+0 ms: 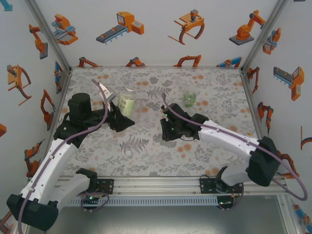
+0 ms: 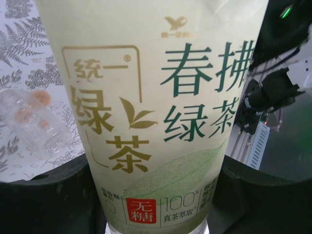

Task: Screw on the bottle caps

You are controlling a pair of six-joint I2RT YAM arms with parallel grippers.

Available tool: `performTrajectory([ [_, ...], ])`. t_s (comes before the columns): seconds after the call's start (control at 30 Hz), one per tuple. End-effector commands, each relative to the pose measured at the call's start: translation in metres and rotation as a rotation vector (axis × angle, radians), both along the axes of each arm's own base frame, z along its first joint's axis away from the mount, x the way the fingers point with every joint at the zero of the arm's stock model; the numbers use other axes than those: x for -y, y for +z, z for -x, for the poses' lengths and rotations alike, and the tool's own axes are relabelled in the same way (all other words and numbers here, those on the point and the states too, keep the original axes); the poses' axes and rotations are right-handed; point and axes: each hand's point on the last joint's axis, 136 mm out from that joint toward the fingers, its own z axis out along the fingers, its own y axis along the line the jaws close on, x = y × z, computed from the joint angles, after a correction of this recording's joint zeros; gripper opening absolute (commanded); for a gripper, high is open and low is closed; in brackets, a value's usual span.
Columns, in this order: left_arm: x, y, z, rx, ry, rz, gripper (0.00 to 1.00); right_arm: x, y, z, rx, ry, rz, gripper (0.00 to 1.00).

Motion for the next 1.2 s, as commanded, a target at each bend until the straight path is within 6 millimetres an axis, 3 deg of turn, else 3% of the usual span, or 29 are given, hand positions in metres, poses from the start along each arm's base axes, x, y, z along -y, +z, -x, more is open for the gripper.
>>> performTrajectory([
  [0.0,0.008,0.009,0.029,0.151,-0.183,-0.061,0.0,-0.003,0.064,0.001,0.184,0.15,-0.064,0.21],
  [0.13,0.01,0.009,0.047,0.275,-0.264,-0.141,0.0,0.003,0.124,0.004,0.371,0.223,-0.117,0.19],
  [0.3,0.009,0.006,0.065,0.414,-0.331,-0.25,0.0,-0.004,0.2,0.036,0.517,0.443,-0.234,0.18],
  [0.47,0.013,0.001,0.077,0.495,-0.371,-0.359,0.0,-0.009,0.255,0.073,0.607,0.635,-0.357,0.15],
  [0.57,0.018,-0.005,0.081,0.509,-0.399,-0.398,0.0,-0.012,0.277,0.09,0.647,0.719,-0.436,0.16],
  [0.73,0.026,-0.012,0.086,0.51,-0.443,-0.418,0.0,-0.018,0.288,0.103,0.661,0.798,-0.501,0.15],
  [1.17,0.034,-0.017,0.081,0.518,-0.453,-0.422,0.0,-0.027,0.258,0.113,0.671,0.922,-0.406,0.12],
])
